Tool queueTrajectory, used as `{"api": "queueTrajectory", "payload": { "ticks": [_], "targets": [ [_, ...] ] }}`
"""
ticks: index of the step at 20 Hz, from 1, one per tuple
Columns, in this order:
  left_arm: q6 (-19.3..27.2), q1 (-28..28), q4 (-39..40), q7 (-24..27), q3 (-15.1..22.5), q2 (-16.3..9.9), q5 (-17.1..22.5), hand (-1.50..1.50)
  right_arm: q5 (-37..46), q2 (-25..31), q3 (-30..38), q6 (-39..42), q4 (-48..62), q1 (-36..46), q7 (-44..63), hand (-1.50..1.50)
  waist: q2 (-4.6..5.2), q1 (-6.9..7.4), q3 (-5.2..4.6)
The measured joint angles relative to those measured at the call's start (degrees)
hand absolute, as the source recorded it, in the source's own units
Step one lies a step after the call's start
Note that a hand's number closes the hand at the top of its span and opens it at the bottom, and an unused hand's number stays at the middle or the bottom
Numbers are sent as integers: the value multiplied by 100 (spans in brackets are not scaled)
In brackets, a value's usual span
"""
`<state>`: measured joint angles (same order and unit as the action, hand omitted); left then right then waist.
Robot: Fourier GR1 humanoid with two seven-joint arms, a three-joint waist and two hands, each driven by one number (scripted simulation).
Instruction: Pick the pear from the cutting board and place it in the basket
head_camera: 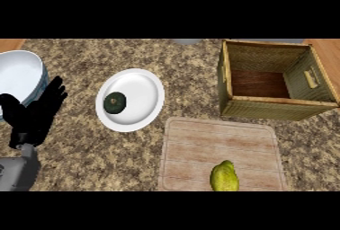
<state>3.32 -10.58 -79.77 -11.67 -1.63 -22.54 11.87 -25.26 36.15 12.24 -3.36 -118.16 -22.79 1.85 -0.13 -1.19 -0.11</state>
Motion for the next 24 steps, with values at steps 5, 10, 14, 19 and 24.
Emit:
{"api": "queueTrajectory", "payload": {
  "ticks": [5, 10, 14, 19, 24],
  "targets": [
    [5, -71, 21, -28, -28, 25, -28, 0, -774, 842, 810, 1281, 498, -245, 327, -150, -2, 17, 8],
    [3, -29, -38, -81, -45, 73, -59, 0, -1006, 956, 1108, 2725, 1042, -638, -119, -150, -4, 27, 12],
    [-42, -170, 172, 6, -85, 144, -120, 0, -1019, 732, 1309, 3592, 1548, -715, -583, -150, 4, 36, 13],
    [-78, -83, 88, -18, -95, 162, -202, 0, -522, -73, 1344, 4031, 1887, -905, -1318, -150, 0, 49, 15],
    [-126, -123, 146, -2, -155, 208, -258, 0, 130, -921, 1175, 4039, 2086, -839, -1874, -150, 5, 68, 13]
  ]
}}
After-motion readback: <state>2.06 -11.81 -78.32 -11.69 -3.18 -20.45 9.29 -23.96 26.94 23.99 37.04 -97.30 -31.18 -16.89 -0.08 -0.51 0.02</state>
